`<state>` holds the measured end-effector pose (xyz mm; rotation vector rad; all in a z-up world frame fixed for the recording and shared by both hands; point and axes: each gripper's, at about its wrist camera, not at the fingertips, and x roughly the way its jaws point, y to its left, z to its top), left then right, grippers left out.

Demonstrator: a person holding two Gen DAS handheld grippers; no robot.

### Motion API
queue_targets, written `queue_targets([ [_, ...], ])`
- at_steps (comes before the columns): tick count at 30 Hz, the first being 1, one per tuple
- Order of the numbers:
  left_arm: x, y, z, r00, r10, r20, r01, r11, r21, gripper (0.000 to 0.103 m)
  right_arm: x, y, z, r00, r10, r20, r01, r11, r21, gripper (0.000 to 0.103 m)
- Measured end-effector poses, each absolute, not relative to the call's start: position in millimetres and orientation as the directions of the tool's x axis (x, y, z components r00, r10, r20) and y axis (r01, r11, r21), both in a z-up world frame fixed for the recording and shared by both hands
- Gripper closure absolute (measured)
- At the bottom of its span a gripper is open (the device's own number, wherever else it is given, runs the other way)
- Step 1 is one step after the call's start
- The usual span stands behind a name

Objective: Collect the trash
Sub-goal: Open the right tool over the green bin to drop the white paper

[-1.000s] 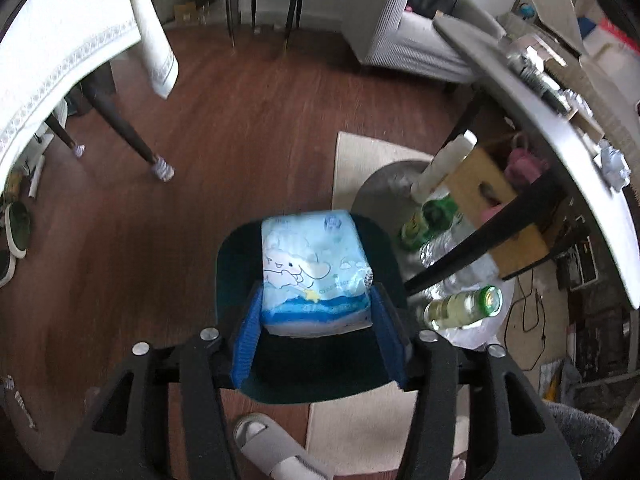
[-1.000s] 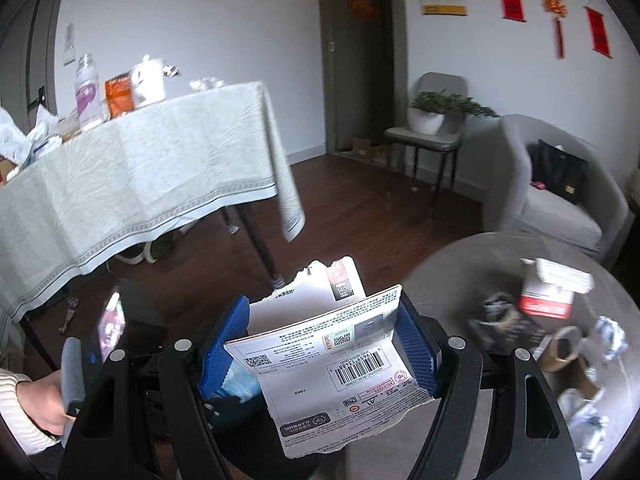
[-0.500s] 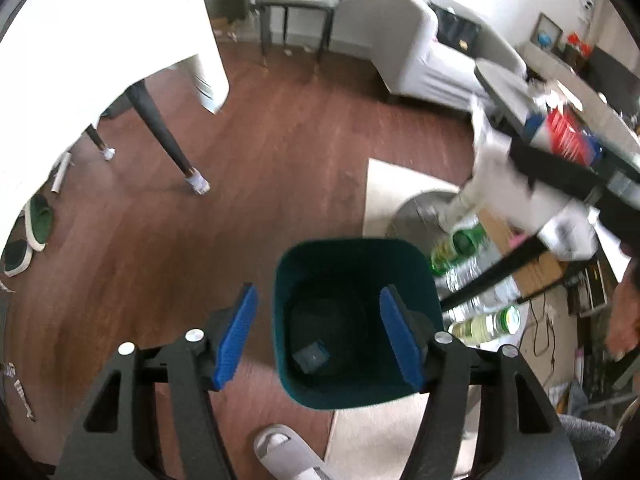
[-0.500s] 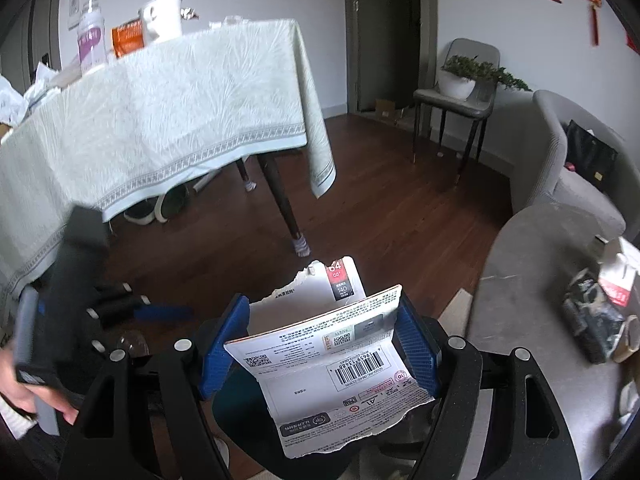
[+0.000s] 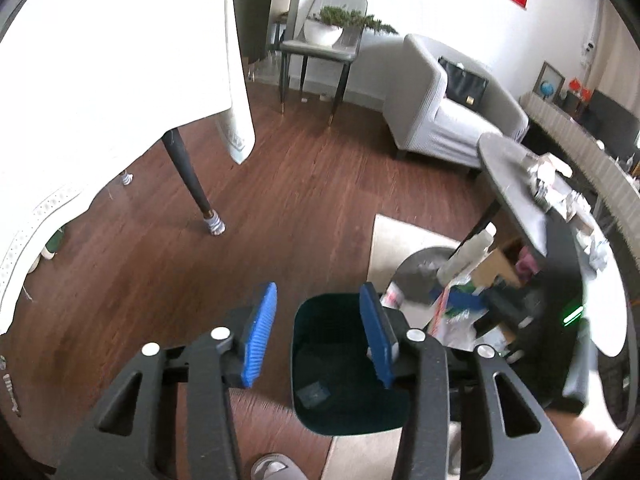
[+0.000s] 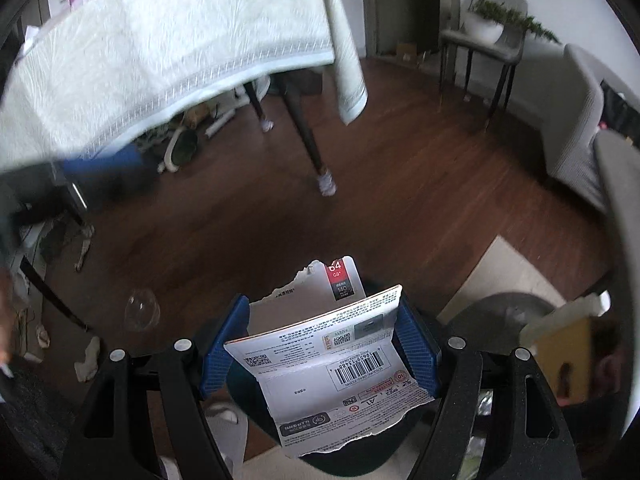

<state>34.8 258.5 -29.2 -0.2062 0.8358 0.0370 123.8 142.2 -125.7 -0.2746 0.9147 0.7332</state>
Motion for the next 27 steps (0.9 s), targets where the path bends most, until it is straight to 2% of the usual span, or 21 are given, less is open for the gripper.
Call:
queue_targets([
  [10, 32.1, 247.7, -0.7, 0.717, -0.07, -0.693, -0.093, 0.976, -0.194, 0.062, 111.5, 153.1, -162.9, 0.328, 0.414, -0.849, -0.688, 0.72, 0.085, 0.028],
  [13, 31.5, 244.6, 6.5, 0.726, -0.077, -0.683, -0.089, 0.975, -0.205, 0.062, 107.1, 154.7, -166.3, 0.316, 0.408, -0.857, -0.7, 0.71, 0.079, 0.017],
  [14, 31.6, 243.8, 8.6, 0.728, -0.081, -0.681, -0.087, 0.974, -0.209, 0.062, 105.6, 154.0, -166.2, 0.318, 0.403, -0.858, -0.701, 0.709, 0.073, 0.016],
  [19, 33.1, 232.7, 25.6, 0.752, -0.096, -0.652, -0.066, 0.973, -0.22, 0.062, 103.9, 139.5, -153.0, 0.337, 0.431, -0.837, -0.694, 0.714, 0.088, 0.016],
  [27, 32.6, 208.3, 47.4, 0.786, -0.07, -0.614, -0.051, 0.983, -0.178, 0.061, 101.3, 106.1, -102.4, 0.407, 0.51, -0.758, -0.686, 0.718, 0.114, 0.017],
])
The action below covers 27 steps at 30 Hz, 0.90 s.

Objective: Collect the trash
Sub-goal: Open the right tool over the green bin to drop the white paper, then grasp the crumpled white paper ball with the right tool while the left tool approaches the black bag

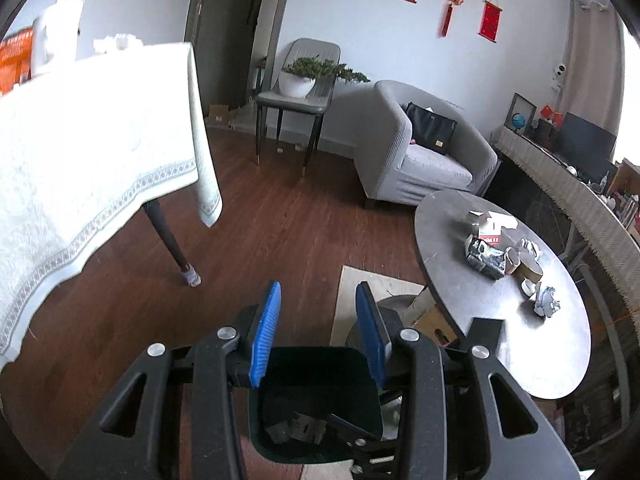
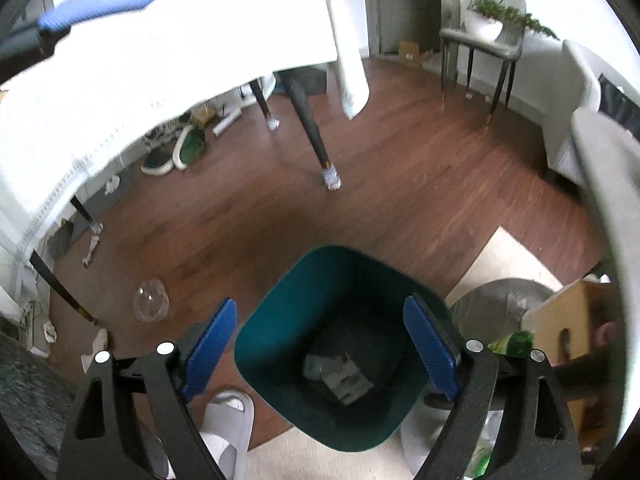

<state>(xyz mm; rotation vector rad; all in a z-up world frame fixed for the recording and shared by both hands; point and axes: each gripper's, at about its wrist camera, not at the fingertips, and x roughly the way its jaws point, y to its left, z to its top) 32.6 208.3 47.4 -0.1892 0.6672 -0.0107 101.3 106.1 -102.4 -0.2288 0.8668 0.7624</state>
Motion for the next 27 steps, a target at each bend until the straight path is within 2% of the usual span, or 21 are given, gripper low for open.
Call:
queue_targets([
  [5, 31.3, 189.8, 58.6, 0.807, -0.055, -0.588, -0.033, 0.99, -0.139, 0.054, 95.2, 90.3, -69.5, 0.449, 0.55, -0.704, -0.699, 0.707, 0.106, 0.017],
  [10, 37.4, 173.2, 65.5, 0.816, -0.069, -0.574, -0.012, 0.991, -0.136, 0.052, 98.3, 65.1, -43.1, 0.509, 0.551, -0.661, -0.68, 0.728, 0.083, 0.017],
  [20, 61.3, 145.4, 61.2, 0.804, -0.08, -0.589, 0.022, 0.994, -0.105, 0.045, 118.0, 4.6, -20.2, 0.611, 0.483, -0.627, -0.587, 0.808, 0.051, 0.017],
  [27, 84.1, 122.7, 54.7, 0.794, -0.109, -0.598, 0.064, 0.993, -0.097, 0.034, 128.1, -33.1, -12.6, 0.669, 0.43, -0.606, -0.532, 0.847, 0.015, 0.017],
])
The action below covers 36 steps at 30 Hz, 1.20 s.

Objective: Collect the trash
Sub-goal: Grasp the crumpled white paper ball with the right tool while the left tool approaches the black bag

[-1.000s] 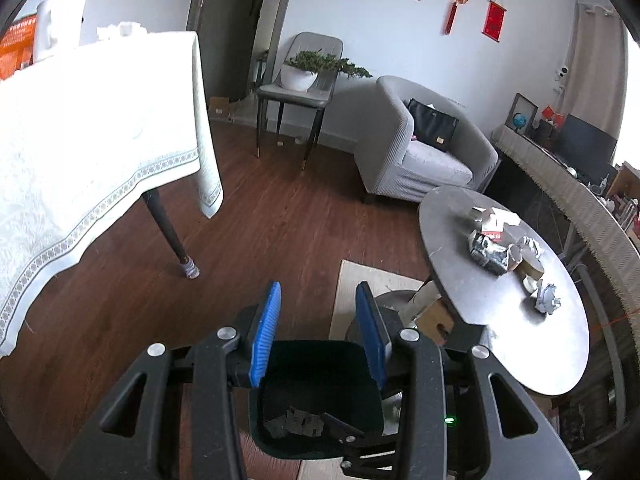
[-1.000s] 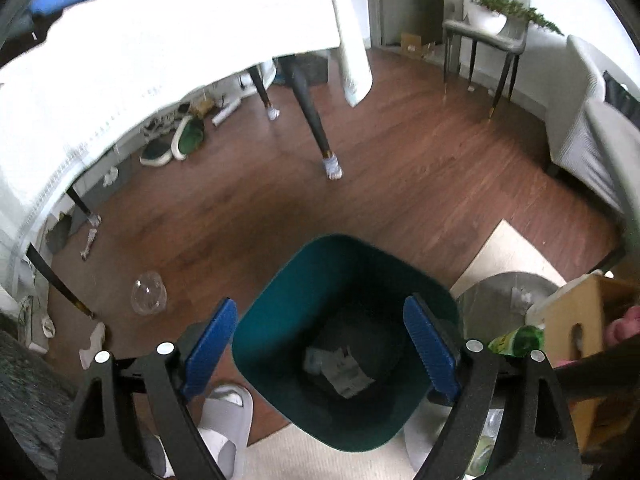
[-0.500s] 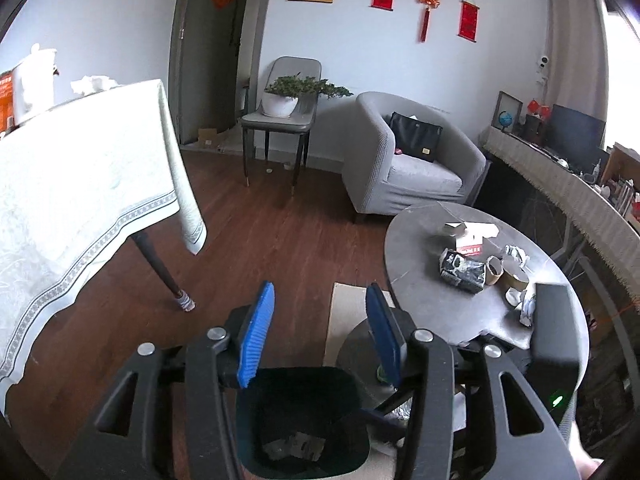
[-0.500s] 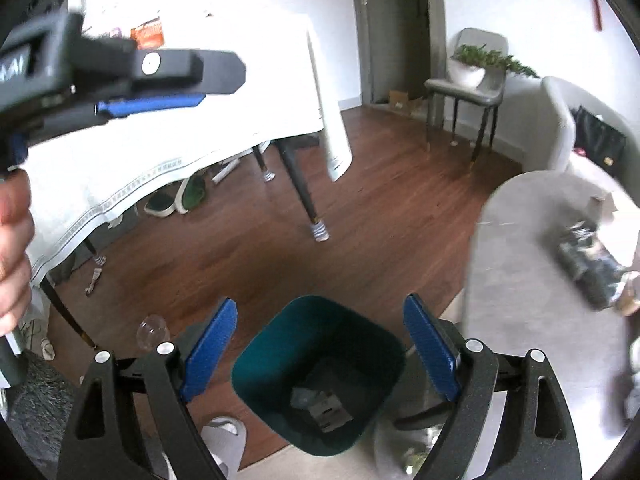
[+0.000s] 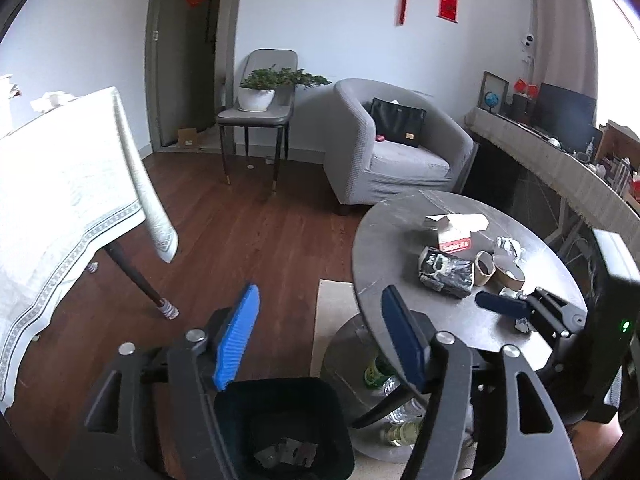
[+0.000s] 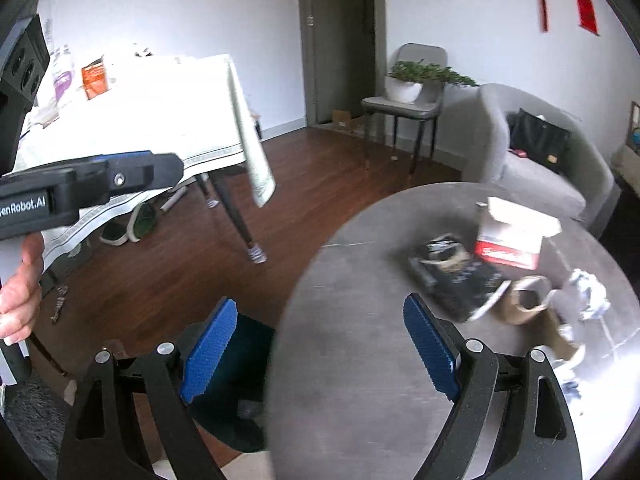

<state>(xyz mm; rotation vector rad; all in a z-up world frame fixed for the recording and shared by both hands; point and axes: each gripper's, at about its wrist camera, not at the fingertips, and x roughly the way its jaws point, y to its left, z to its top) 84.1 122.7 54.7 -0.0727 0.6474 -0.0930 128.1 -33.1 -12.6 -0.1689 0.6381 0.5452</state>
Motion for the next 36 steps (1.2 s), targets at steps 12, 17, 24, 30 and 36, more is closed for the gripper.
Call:
queue_targets([
  [12, 117.7, 84.6, 36.1, 0.765, -0.183, -0.618, 0.138, 0.983, -0.12, 0.018, 134.4, -115.1, -13.2, 0.727, 0.301, -0.617, -0.396, 0.918, -0.02, 0.017],
  [17, 128.7, 58.5, 23.1, 0.749, -0.203, -0.631, 0.207, 0.976, -0.068, 0.014, 134.3, -153.2, -20.5, 0.725, 0.267, -0.635, -0.341, 0.94, 0.006, 0.017],
  [24, 149.2, 29.5, 14.9, 0.739, -0.257, -0.623, 0.279, 0.958, -0.065, 0.01, 137.4, -183.6, -29.0, 0.705, 0.248, -0.664, -0.299, 0.954, 0.039, 0.027],
  [30, 162.1, 7.8, 8.8, 0.725, -0.291, -0.625, 0.34, 0.94, -0.043, 0.008, 143.6, -182.3, -42.1, 0.651, 0.283, -0.704, -0.324, 0.943, 0.08, 0.049],
  [36, 181.8, -2.6, -2.1, 0.7, -0.274, -0.659, 0.368, 0.93, 0.004, 0.007, 138.7, -194.4, -31.8, 0.656, 0.341, -0.673, -0.347, 0.929, 0.131, 0.052],
])
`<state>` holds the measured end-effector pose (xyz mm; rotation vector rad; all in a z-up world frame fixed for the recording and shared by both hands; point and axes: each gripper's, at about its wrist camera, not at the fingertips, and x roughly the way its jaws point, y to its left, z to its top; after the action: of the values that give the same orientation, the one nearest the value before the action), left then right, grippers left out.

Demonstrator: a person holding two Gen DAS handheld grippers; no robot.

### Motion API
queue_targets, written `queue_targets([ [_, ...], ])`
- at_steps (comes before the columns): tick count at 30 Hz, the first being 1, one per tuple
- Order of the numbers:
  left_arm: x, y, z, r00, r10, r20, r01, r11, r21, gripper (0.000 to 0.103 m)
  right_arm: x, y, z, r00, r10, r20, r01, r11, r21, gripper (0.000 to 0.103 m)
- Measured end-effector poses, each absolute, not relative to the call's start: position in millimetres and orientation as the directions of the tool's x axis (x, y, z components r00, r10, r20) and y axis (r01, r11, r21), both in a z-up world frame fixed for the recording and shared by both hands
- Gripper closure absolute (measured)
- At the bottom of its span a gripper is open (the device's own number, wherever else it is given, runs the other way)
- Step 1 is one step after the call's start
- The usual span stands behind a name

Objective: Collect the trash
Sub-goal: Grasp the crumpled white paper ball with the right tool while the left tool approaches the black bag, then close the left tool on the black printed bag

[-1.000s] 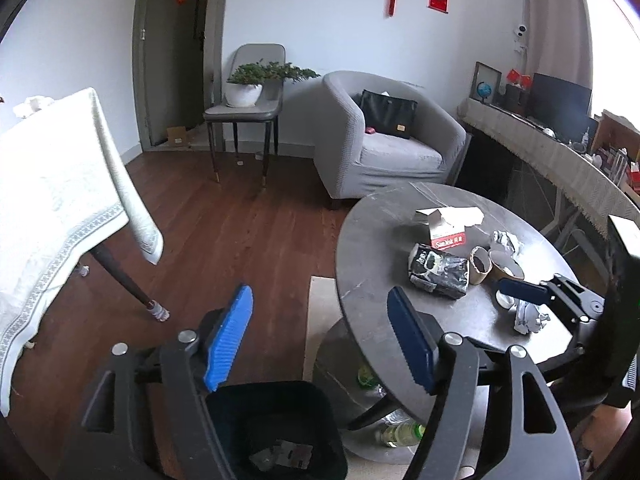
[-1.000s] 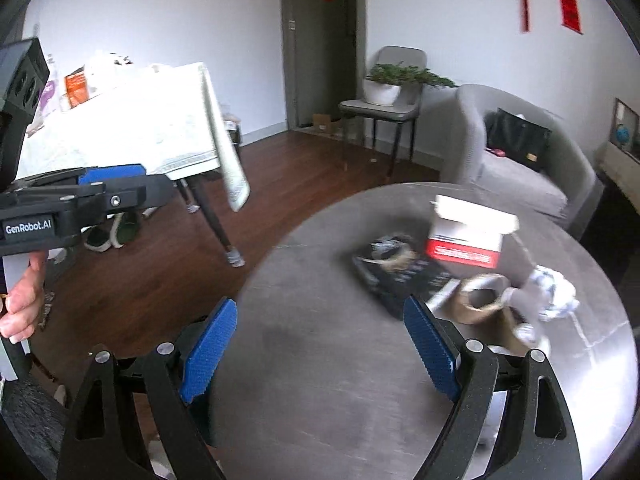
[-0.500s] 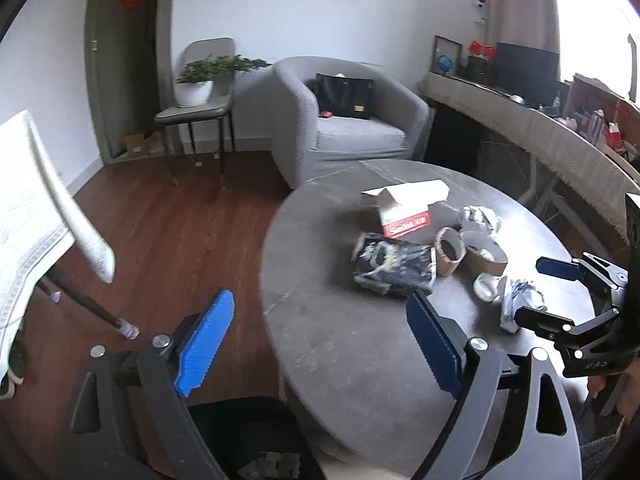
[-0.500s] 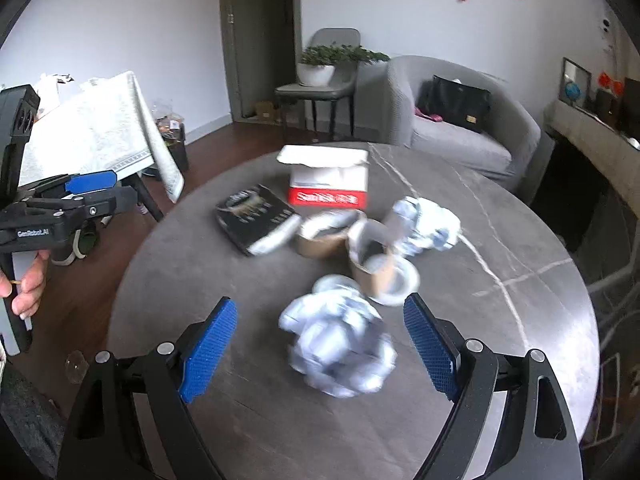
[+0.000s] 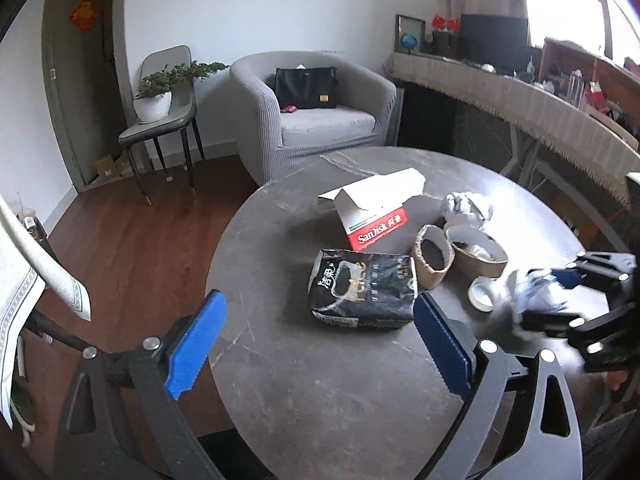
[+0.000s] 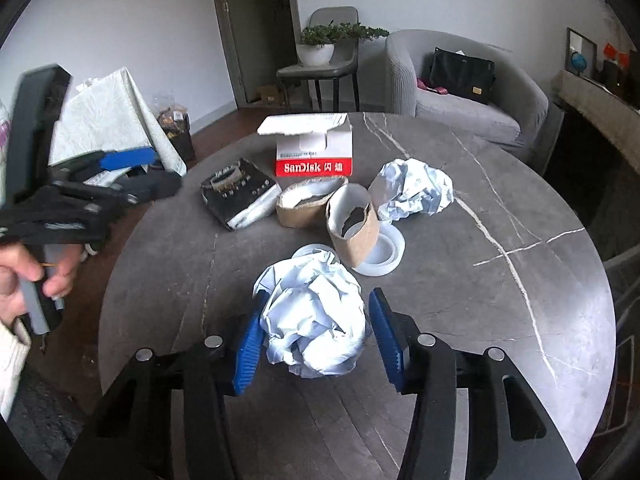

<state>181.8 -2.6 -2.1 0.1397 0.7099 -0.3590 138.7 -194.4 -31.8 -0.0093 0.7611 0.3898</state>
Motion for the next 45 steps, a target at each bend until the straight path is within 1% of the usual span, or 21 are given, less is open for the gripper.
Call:
queue_targets([
  [5, 195.9, -10.8, -9.2, 0.659, -0.294, -0.692, 0.407, 0.913, 0.0, 0.006, 137.1, -213.1, -22.5, 0.679, 0.384, -0.625, -0.333, 0.921, 0.204, 0.052],
  [12, 207.9, -35.6, -28.5, 0.604, -0.284, -0.744, 0.462, 0.886, 0.036, 0.006, 141.7, -224.6, -23.6, 0.686, 0.379, -0.621, -0.308, 0.925, 0.224, 0.052],
  [18, 217.9, -41.5, -38.3, 0.592, -0.238, -0.77, 0.446, 0.892, 0.068, 0.006, 145.3, -222.8, -24.8, 0.679, 0.386, -0.624, -0.315, 0.922, 0.226, 0.052],
  [20, 219.2, -40.5, -39.5, 0.588, -0.242, -0.772, 0.448, 0.892, 0.062, 0.007, 145.8, -221.9, -25.5, 0.677, 0.388, -0.626, -0.318, 0.921, 0.227, 0.052],
  [22, 220.2, -41.2, -41.0, 0.584, -0.237, -0.776, 0.446, 0.893, 0.063, 0.011, 147.4, -220.9, -26.6, 0.674, 0.389, -0.628, -0.318, 0.92, 0.228, 0.052],
  [24, 220.6, -42.7, -40.0, 0.577, -0.251, -0.777, 0.447, 0.894, 0.043, 0.024, 147.8, -219.9, -27.0, 0.672, 0.39, -0.629, -0.319, 0.919, 0.23, 0.052],
  [25, 220.2, -42.3, -39.3, 0.575, -0.256, -0.777, 0.444, 0.895, 0.034, 0.026, 147.5, -218.8, -26.9, 0.673, 0.391, -0.628, -0.319, 0.919, 0.23, 0.052],
  [27, 217.1, -41.5, -38.1, 0.58, -0.258, -0.772, 0.431, 0.902, 0.023, 0.029, 147.8, -216.4, -26.0, 0.674, 0.39, -0.627, -0.32, 0.92, 0.227, 0.052],
  [29, 213.9, -37.7, -35.4, 0.589, -0.272, -0.761, 0.411, 0.911, -0.008, 0.03, 148.0, -215.1, -24.9, 0.678, 0.389, -0.624, -0.319, 0.92, 0.226, 0.052],
  [37, 184.5, -23.4, -19.0, 0.639, -0.257, -0.725, 0.329, 0.943, -0.045, 0.03, 137.7, -201.1, -17.6, 0.7, 0.395, -0.595, -0.326, 0.918, 0.226, 0.052],
  [43, 149.6, 15.1, -16.4, 0.664, -0.24, -0.708, 0.225, 0.967, -0.116, 0.03, 121.5, -175.1, -16.9, 0.708, 0.389, -0.589, -0.339, 0.919, 0.2, 0.052],
  [45, 141.5, 25.0, -16.9, 0.669, -0.218, -0.711, 0.201, 0.973, -0.11, 0.03, 115.5, -166.1, -15.3, 0.71, 0.39, -0.586, -0.346, 0.918, 0.192, 0.052],
])
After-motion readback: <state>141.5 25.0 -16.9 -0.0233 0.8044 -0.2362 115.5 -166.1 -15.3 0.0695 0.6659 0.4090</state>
